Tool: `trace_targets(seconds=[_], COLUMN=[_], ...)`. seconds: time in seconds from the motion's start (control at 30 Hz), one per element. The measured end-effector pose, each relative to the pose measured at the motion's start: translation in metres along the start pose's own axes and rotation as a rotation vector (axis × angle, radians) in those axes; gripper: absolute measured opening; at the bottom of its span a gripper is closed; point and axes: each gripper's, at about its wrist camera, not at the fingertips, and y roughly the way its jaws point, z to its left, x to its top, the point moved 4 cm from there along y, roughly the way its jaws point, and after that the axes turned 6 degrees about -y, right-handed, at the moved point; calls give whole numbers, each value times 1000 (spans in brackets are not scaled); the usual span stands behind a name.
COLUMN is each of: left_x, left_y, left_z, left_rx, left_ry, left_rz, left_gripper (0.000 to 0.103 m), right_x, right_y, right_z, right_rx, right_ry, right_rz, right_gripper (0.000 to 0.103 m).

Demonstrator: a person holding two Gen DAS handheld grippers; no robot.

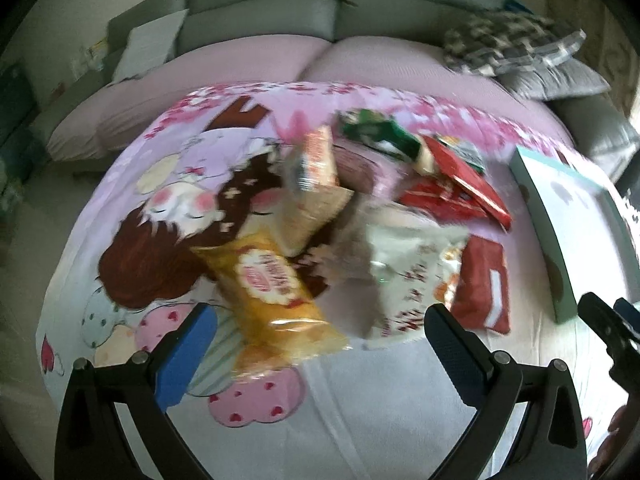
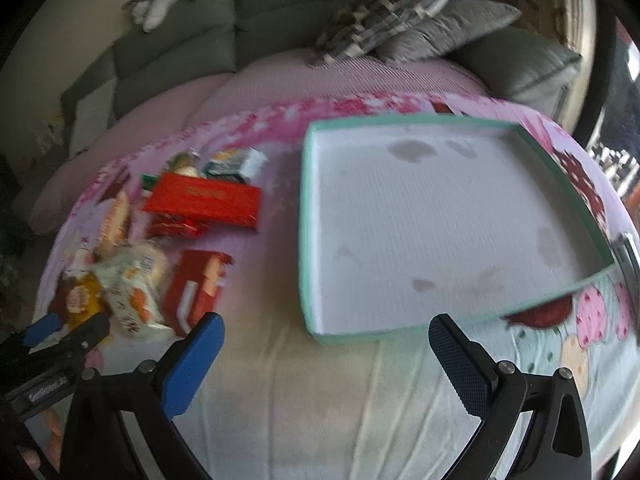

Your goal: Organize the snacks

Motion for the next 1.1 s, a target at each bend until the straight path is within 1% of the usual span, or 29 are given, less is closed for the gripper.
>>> trace_targets(seconds=[0.17, 0.3, 0.4, 0.5, 0.6, 0.63, 0.7, 0.83, 0.9, 0.97, 1.0, 1.1], left_x=[8, 7, 7, 7, 7, 7, 6, 4, 2, 1, 0, 0], left_y=[2, 10, 15, 23, 33, 37, 43, 53, 57, 59, 59, 59], left_z=[29, 47, 51, 48, 43, 42, 39, 36, 35, 33, 32, 32], left_rx=[17, 48, 48, 27, 23, 15, 5, -10, -16, -7, -1, 5], left_ry=[-75, -123, -139, -137, -128, -128, -124, -122, -121, -113, -111, -109], left_rz=[10, 46, 58, 66, 84, 85, 104, 138, 150, 156, 154, 147], left_gripper=[103, 103, 103, 103, 101, 100, 87, 78, 69, 65, 64, 60], right_x=[11, 18, 19, 17, 13, 11, 9, 7, 8, 9, 9, 9], right_y=[-1, 7, 17, 32, 52, 55, 63, 71, 73, 75, 75, 77], right_z=[30, 56, 70, 83, 90, 90, 91, 94, 96, 99, 100, 103], right_rx=[72, 117, 131, 143, 126, 120, 119, 131, 128, 131, 135, 137], right_ry=[-62, -94, -114, -138, -160, -162, -160, -158, -169, -179, -180, -185], right_rz=[-39, -37, -13, 31, 86, 92, 113, 136, 138, 140, 141, 142], right_gripper=[103, 102, 96, 91, 80, 79, 77, 74, 72, 68, 64, 60])
